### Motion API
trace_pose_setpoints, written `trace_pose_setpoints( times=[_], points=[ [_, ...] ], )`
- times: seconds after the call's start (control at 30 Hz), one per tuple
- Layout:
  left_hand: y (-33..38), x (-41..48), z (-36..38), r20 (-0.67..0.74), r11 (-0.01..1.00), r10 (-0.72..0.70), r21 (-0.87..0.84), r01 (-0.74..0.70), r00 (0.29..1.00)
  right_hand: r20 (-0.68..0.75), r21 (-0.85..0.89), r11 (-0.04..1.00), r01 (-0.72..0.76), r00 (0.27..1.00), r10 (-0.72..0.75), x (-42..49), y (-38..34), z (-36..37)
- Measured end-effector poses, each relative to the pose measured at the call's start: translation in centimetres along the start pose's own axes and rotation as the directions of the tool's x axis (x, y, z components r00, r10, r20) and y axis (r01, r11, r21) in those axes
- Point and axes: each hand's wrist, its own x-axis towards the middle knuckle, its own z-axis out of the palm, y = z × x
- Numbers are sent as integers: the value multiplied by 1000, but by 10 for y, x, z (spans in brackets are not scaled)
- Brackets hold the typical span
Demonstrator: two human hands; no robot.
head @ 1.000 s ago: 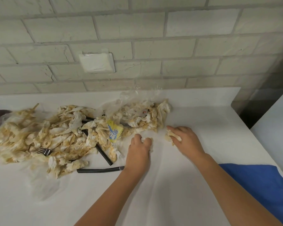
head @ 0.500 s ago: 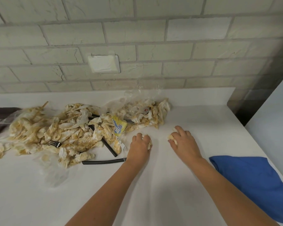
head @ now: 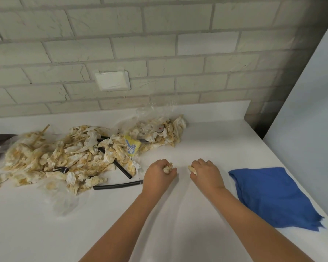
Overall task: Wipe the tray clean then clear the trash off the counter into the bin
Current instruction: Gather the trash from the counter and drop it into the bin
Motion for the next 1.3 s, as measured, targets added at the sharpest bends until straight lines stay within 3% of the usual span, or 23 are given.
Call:
trace_pose_setpoints(
  times=[0.27,0.37,0.43,0.5,0.67,0.73,0.83,0.9,0.97,1.07,1.17,1.3],
  points=[
    [11,-48,-7,187,921,-168,-321,222,968,-41,126,990,-68,996,74,-70,-17,-29],
    [21,-74,-10,274,871,-198,-391,297,941,80,291,909,-299,954,289,-111,-28,-49],
    [28,-94,-11,348,843,-178,-428,325,920,189,474,735,-485,871,453,-145,-32,-69],
    [37,-118,-8,430,827,-122,-454,331,895,240,658,484,-578,769,592,-185,-39,-94],
    [70,-193,8,657,834,51,-442,330,752,325,840,17,-542,527,785,-290,-48,-147],
    [81,-228,19,704,847,132,-446,290,697,368,842,-93,-531,441,818,-330,-43,-155],
    [91,-277,45,685,891,302,-451,59,663,451,783,-207,-587,306,839,-388,-20,-136],
    [92,-304,71,703,897,338,-441,12,626,534,723,-308,-619,217,817,-424,1,-107],
    [84,-329,111,749,920,288,-389,46,596,609,649,-393,-651,134,782,-459,23,-72],
    [48,-366,192,803,942,85,-257,214,590,672,566,-510,-648,4,740,-505,55,-15],
    [-8,-401,282,786,928,-153,-95,361,600,698,519,-532,-669,-28,716,-544,88,50],
    [-85,-438,389,752,948,-261,82,307,605,708,464,-529,-710,-62,704,-590,122,150]
  ],
)
